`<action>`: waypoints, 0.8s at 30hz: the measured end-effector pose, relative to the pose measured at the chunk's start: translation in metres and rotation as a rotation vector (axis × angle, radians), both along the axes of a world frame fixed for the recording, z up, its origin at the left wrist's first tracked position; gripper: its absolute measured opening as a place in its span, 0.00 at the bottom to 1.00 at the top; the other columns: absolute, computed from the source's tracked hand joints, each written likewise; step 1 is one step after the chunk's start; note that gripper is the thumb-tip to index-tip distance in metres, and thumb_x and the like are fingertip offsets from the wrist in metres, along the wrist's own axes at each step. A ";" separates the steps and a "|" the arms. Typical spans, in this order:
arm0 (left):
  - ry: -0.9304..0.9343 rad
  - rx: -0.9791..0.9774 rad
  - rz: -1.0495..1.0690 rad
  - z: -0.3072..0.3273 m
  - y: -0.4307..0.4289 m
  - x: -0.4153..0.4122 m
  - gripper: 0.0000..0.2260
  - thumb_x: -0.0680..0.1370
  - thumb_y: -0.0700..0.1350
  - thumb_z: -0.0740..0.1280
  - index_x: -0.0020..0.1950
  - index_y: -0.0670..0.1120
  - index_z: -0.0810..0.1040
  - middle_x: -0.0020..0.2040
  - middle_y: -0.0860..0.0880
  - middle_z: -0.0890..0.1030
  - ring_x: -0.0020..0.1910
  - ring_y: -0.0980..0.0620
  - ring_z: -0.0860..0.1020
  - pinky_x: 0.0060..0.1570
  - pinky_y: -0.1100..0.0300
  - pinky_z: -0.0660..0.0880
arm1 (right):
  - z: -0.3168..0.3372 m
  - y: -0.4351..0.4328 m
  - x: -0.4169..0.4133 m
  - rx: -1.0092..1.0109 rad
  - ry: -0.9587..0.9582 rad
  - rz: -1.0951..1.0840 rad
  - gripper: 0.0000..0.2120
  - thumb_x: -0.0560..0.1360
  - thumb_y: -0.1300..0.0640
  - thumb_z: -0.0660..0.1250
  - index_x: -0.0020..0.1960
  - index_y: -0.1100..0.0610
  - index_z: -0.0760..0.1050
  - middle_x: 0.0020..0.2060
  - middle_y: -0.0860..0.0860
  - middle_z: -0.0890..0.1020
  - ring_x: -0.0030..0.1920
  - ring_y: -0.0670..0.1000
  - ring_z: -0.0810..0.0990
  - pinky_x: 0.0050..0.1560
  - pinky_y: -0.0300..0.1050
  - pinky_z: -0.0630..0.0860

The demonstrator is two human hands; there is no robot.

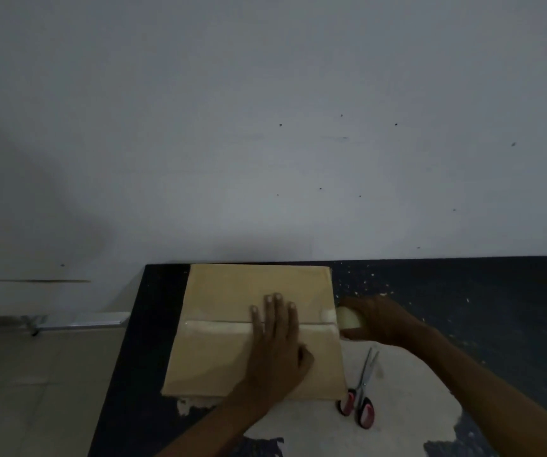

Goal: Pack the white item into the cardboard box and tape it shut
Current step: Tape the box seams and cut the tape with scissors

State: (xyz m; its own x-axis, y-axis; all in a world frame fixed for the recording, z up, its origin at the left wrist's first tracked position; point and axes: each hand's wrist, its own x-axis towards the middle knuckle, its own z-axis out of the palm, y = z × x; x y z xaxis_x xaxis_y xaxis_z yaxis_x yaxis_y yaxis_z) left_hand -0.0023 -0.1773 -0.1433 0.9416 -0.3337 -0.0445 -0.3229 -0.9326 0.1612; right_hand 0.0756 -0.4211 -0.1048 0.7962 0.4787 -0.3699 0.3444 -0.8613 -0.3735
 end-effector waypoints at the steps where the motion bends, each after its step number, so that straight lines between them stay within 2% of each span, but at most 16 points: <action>1: 0.004 -0.017 -0.048 0.002 -0.015 0.000 0.33 0.75 0.55 0.56 0.75 0.36 0.64 0.76 0.32 0.58 0.75 0.29 0.52 0.68 0.29 0.57 | -0.001 -0.001 -0.001 0.003 -0.008 -0.001 0.25 0.72 0.38 0.69 0.66 0.45 0.70 0.56 0.47 0.81 0.54 0.45 0.79 0.57 0.41 0.75; 4: 0.033 -0.030 -0.110 0.003 -0.052 -0.005 0.35 0.78 0.61 0.54 0.77 0.38 0.60 0.77 0.34 0.56 0.77 0.34 0.47 0.72 0.34 0.52 | -0.006 -0.005 -0.001 -0.010 -0.033 0.002 0.26 0.72 0.38 0.68 0.67 0.44 0.68 0.58 0.47 0.80 0.56 0.46 0.79 0.59 0.46 0.75; 6: 0.057 -0.034 -0.075 0.002 -0.063 -0.005 0.41 0.75 0.67 0.54 0.78 0.40 0.58 0.78 0.36 0.53 0.78 0.34 0.48 0.72 0.33 0.49 | -0.006 -0.010 -0.001 -0.008 -0.031 -0.009 0.27 0.72 0.37 0.67 0.68 0.45 0.68 0.61 0.48 0.79 0.59 0.48 0.77 0.61 0.45 0.73; 9: 0.045 0.012 -0.104 0.002 -0.061 -0.005 0.43 0.69 0.67 0.60 0.79 0.44 0.59 0.80 0.41 0.53 0.77 0.32 0.52 0.68 0.28 0.53 | -0.007 -0.020 -0.004 0.058 -0.034 -0.001 0.29 0.72 0.36 0.68 0.68 0.46 0.68 0.61 0.47 0.78 0.58 0.47 0.77 0.59 0.41 0.71; 11: 0.035 0.022 -0.128 0.004 -0.059 -0.003 0.44 0.68 0.66 0.61 0.79 0.45 0.57 0.80 0.45 0.52 0.77 0.32 0.51 0.67 0.27 0.54 | -0.007 -0.024 -0.003 0.105 -0.032 0.004 0.28 0.72 0.36 0.68 0.66 0.48 0.70 0.58 0.45 0.79 0.55 0.45 0.77 0.54 0.36 0.70; 13: 0.031 0.011 -0.131 0.005 -0.056 -0.003 0.44 0.69 0.66 0.61 0.80 0.47 0.56 0.81 0.47 0.52 0.78 0.34 0.50 0.68 0.28 0.53 | -0.009 -0.025 0.000 0.169 -0.009 -0.010 0.26 0.71 0.35 0.69 0.63 0.47 0.73 0.53 0.43 0.80 0.47 0.40 0.76 0.47 0.31 0.70; 15: 0.029 0.010 -0.134 0.004 -0.055 -0.004 0.43 0.69 0.66 0.61 0.80 0.47 0.56 0.81 0.48 0.53 0.78 0.35 0.50 0.68 0.29 0.53 | -0.015 -0.027 0.003 0.198 0.006 -0.022 0.23 0.70 0.34 0.70 0.59 0.47 0.74 0.47 0.44 0.81 0.40 0.39 0.76 0.42 0.34 0.71; 17: 0.027 0.029 -0.138 0.002 -0.056 -0.004 0.43 0.69 0.67 0.61 0.80 0.47 0.57 0.80 0.48 0.54 0.78 0.36 0.51 0.68 0.30 0.54 | -0.028 -0.027 0.006 0.163 -0.020 -0.002 0.21 0.70 0.37 0.70 0.57 0.47 0.75 0.46 0.46 0.82 0.41 0.42 0.77 0.47 0.40 0.75; 20: 0.017 0.054 -0.143 0.002 -0.057 -0.004 0.43 0.70 0.67 0.60 0.79 0.47 0.57 0.80 0.47 0.55 0.78 0.35 0.52 0.68 0.30 0.54 | -0.042 -0.025 0.005 0.054 -0.081 0.033 0.24 0.70 0.36 0.68 0.60 0.48 0.74 0.54 0.48 0.81 0.54 0.49 0.78 0.62 0.47 0.70; 22: -0.007 0.065 -0.142 0.003 -0.057 -0.002 0.41 0.71 0.67 0.59 0.79 0.46 0.60 0.79 0.47 0.58 0.77 0.34 0.56 0.68 0.31 0.56 | -0.049 -0.027 0.004 0.036 -0.140 0.031 0.26 0.71 0.34 0.66 0.62 0.48 0.72 0.58 0.48 0.80 0.58 0.49 0.77 0.66 0.49 0.67; 24: -0.057 0.069 -0.165 0.014 -0.056 0.005 0.35 0.74 0.66 0.58 0.75 0.48 0.67 0.76 0.48 0.67 0.72 0.36 0.65 0.65 0.34 0.66 | -0.055 -0.034 0.001 0.082 -0.140 -0.020 0.27 0.71 0.35 0.67 0.63 0.49 0.69 0.58 0.48 0.80 0.57 0.49 0.78 0.65 0.47 0.67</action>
State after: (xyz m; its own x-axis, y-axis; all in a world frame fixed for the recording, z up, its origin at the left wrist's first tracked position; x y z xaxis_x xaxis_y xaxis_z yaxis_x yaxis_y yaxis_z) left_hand 0.0026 -0.2335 -0.1296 0.8762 -0.4815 -0.0209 -0.4788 -0.8746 0.0760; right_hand 0.0764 -0.4550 -0.1598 0.8470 0.4860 -0.2152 0.3808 -0.8373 -0.3923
